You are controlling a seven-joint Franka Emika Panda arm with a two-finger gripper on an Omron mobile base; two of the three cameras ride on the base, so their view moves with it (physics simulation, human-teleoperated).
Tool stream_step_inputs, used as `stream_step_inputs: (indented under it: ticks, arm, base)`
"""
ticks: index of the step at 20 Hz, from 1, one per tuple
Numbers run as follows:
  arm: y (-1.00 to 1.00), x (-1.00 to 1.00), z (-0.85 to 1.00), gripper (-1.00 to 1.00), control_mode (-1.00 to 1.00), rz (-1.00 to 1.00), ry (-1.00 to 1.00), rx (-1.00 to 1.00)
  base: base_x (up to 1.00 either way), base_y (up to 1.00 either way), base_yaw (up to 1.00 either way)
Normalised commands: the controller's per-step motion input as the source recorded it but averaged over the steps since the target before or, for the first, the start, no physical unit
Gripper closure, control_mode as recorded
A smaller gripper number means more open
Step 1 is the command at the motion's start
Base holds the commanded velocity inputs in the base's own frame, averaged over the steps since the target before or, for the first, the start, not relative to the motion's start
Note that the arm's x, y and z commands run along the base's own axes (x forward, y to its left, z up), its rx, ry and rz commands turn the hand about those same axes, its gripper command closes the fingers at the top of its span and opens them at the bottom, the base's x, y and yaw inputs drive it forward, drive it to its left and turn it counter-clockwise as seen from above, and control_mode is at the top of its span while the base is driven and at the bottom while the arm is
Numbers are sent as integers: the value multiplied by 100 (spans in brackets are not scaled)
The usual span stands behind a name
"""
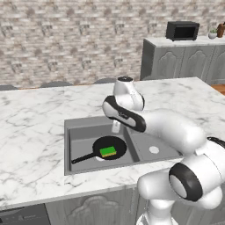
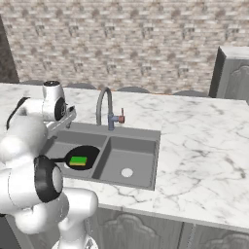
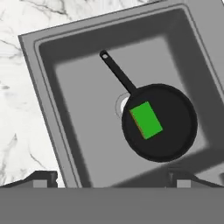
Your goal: Pick the pan and sponge and place them into the sink. Then turn on the water.
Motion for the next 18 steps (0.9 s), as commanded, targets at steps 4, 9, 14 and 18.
stream_step_inputs:
  ticks: [4, 9, 14, 18]
  arm:
    - [-24, -94, 93, -100, -100, -40, 0, 26]
    - [-5, -93, 97, -100, -100, -45, 0, 21]
    - [-25, -69, 93, -100, -100, -54, 2, 20]
    - [-67, -39, 63, -100, -100, -54, 14, 30]
  base:
    - [0, 0, 0]
    - [0, 0, 0]
    - [0, 0, 0]
    - [0, 0, 0]
